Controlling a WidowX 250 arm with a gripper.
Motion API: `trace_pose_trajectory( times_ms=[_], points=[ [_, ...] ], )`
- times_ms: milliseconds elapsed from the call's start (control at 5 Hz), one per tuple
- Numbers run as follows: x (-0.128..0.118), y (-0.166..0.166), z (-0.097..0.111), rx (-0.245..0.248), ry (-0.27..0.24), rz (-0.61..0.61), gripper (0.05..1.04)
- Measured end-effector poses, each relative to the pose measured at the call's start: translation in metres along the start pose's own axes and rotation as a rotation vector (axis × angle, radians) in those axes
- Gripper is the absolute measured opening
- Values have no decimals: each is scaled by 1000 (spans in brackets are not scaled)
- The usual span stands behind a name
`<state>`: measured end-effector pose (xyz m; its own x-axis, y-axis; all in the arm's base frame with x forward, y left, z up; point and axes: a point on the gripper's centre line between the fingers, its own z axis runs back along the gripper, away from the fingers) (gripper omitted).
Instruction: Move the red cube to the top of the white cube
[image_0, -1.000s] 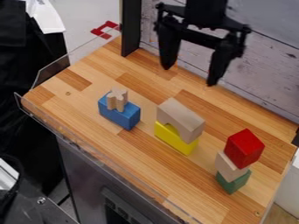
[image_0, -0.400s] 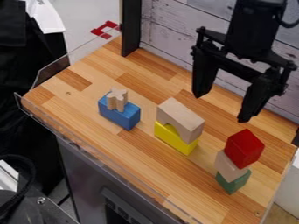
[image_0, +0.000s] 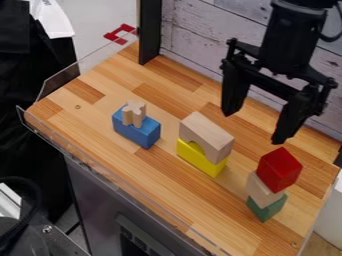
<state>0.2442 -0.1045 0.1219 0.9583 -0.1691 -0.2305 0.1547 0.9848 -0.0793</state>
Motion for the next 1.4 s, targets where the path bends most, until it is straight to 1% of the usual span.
trace_pose_trajectory(
  times_ms=[200,400,600,800,1000,1200,1400],
  points=[
    [-4,-10,-3,11,20,-29,999],
    [-8,-24,-5,12,26,-66,999],
    [-5,-28,-20,17,73,-73,999],
    [4,-27,-31,15,100,-71,999],
    [12,-21,-36,4,116,-55,999],
    [15,-12,-35,-5,109,-32,958],
    [17,-12,-37,-15,97,-31,679]
  ],
)
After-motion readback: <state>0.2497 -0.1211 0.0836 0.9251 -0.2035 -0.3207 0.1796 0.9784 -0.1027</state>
